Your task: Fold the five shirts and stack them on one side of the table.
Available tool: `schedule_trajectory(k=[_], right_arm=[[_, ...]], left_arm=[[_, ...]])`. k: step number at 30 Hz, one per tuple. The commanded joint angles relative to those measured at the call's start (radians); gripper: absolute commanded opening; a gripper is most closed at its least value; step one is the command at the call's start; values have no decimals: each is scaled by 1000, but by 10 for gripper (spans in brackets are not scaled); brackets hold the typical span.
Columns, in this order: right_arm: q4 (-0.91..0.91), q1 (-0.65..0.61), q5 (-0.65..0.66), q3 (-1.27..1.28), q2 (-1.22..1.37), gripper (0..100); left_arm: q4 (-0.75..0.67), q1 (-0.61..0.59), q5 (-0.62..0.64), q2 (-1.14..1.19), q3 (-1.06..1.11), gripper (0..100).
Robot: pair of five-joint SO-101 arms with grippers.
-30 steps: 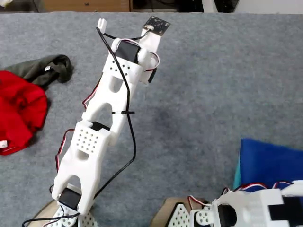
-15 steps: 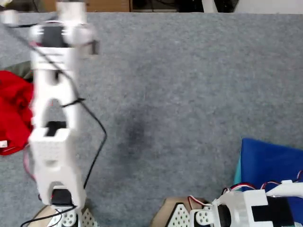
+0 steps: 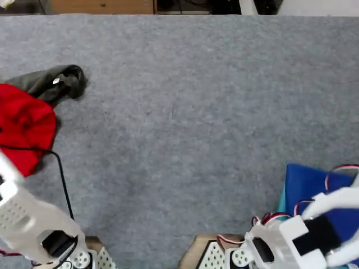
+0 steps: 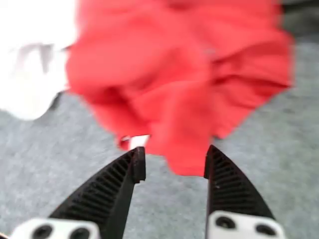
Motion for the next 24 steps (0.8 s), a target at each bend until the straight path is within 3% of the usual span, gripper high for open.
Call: schedule_trajectory(k=[1,5,9,14,19,24], right_arm=[[14,-94,-63,2,-51,69],[14,-151,-103,2,-51,69],[14,-160,-112,2,-51,69],[14,-157,-112,2,-51,69],[14,-163,-114,2,-51,69],[14,-163,-114,2,-50,69]], left_arm=[[-198,-23,-8,51,104,204],[-384,-2,-6,171,203,200],[-410,9,-6,231,212,193],[-397,34,-8,223,192,7],[-210,107,-9,136,155,20],[-43,273,-9,-44,158,18]])
